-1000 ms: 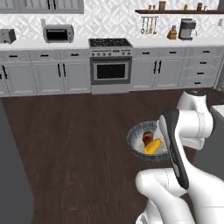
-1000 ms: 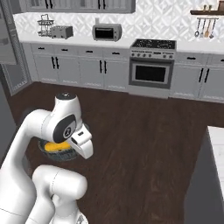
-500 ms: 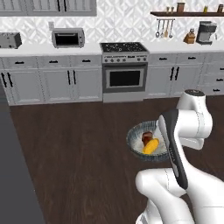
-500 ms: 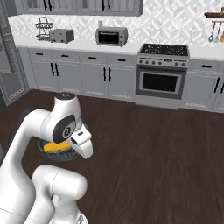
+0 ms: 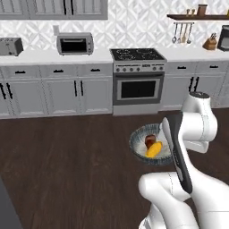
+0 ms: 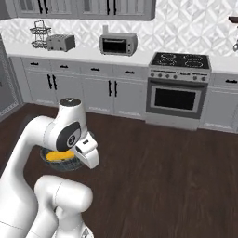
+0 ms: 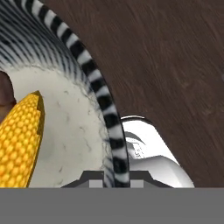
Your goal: Pick the chicken drumstick and corn from their plates and place them in the bowl. Then put the bowl in the fridge.
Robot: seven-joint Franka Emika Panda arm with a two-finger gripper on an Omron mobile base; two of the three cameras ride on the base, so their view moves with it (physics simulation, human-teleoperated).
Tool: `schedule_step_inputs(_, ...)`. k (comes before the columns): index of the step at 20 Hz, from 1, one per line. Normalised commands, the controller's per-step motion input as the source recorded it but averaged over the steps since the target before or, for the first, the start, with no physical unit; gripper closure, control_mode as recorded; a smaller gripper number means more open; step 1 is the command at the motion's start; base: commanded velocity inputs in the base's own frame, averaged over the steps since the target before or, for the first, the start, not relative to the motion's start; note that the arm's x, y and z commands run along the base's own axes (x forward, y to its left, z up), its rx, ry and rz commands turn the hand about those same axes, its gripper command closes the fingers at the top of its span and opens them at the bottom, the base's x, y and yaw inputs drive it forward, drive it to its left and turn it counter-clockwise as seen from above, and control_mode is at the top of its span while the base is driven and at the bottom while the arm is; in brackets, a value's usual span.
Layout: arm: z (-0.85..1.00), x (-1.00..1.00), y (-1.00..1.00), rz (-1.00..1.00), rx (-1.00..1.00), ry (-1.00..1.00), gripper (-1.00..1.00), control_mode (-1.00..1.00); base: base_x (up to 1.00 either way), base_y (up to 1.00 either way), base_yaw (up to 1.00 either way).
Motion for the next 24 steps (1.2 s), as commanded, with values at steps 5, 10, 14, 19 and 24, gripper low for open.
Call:
schedule_step_inputs(5, 0.00, 0.00, 0.00, 0.00, 0.00, 0.00, 1.00, 1.00, 1.00, 0.32, 0.15)
schedule_step_inputs(10, 0.00, 0.00, 0.00, 0.00, 0.00, 0.00, 1.00, 1.00, 1.00, 0.09, 0.40)
schedule_step_inputs(14, 0.00, 0.00, 0.00, 0.00, 0.00, 0.00, 1.00, 1.00, 1.00, 0.00, 0.50)
schedule_step_inputs(19, 0.00, 0.00, 0.00, 0.00, 0.00, 0.00, 1.00, 1.00, 1.00, 0.00, 0.55)
schedule_step_inputs(24, 0.00, 0.00, 0.00, 0.00, 0.00, 0.00, 1.00, 1.00, 1.00, 0.00, 0.59)
